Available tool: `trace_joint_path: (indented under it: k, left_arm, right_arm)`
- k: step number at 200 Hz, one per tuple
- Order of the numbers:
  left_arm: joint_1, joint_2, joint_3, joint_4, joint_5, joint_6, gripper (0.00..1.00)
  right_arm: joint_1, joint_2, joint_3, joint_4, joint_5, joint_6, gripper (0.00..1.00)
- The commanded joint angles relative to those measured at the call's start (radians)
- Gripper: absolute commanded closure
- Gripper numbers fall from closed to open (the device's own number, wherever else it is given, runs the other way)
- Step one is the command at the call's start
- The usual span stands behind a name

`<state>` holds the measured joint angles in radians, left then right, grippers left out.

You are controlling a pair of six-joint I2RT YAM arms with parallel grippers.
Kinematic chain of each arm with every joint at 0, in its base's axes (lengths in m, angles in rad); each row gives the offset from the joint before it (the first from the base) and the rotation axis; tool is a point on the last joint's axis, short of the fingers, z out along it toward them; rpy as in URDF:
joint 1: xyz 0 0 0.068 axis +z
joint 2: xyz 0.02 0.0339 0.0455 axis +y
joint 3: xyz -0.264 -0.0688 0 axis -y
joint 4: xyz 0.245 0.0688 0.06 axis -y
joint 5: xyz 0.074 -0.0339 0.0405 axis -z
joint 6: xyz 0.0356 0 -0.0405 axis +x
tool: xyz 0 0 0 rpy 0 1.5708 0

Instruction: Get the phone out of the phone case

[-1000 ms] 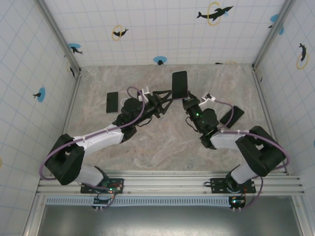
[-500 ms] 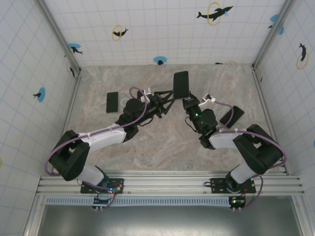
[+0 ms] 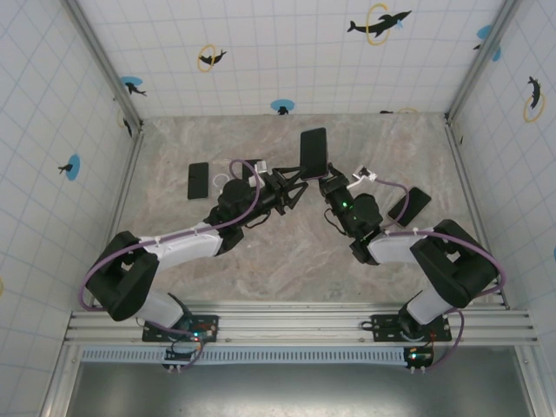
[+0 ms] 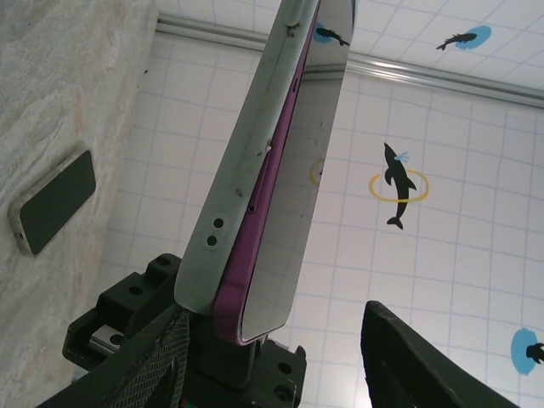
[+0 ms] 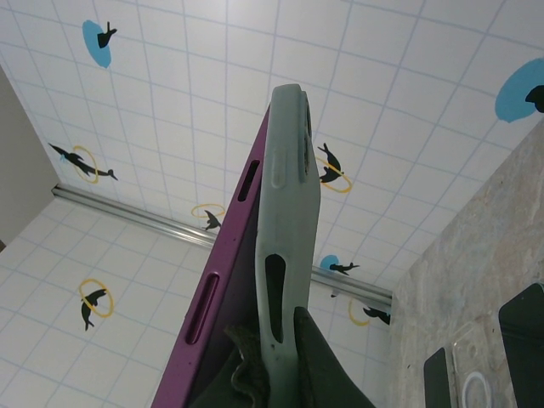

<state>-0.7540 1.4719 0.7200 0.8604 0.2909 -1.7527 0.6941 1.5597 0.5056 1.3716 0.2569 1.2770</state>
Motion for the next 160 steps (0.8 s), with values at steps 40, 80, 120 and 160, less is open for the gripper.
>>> trace_joint_path:
  k: [40,80,120,160]
  left_arm:
    - [-0.031,0.030,0.060,0.063,-0.005,-0.020,0.47]
    - [-0.035,0.056,0.066,0.098,-0.019,-0.037,0.50]
    - [-0.035,0.067,0.063,0.107,-0.058,-0.034,0.52]
    - [-0.036,0.083,0.072,0.102,-0.131,-0.033,0.58]
  right_arm:
    - [0.008,-0.038,0.009,0.078,0.003,-0.028,0.94]
    - [0.010,-0.044,0.003,0.077,-0.001,-0.028,0.94]
    - [0.017,-0.041,0.002,0.082,-0.006,-0.029,0.94]
    - [0.044,-0.033,-0.020,0.115,0.041,-0.021,0.94]
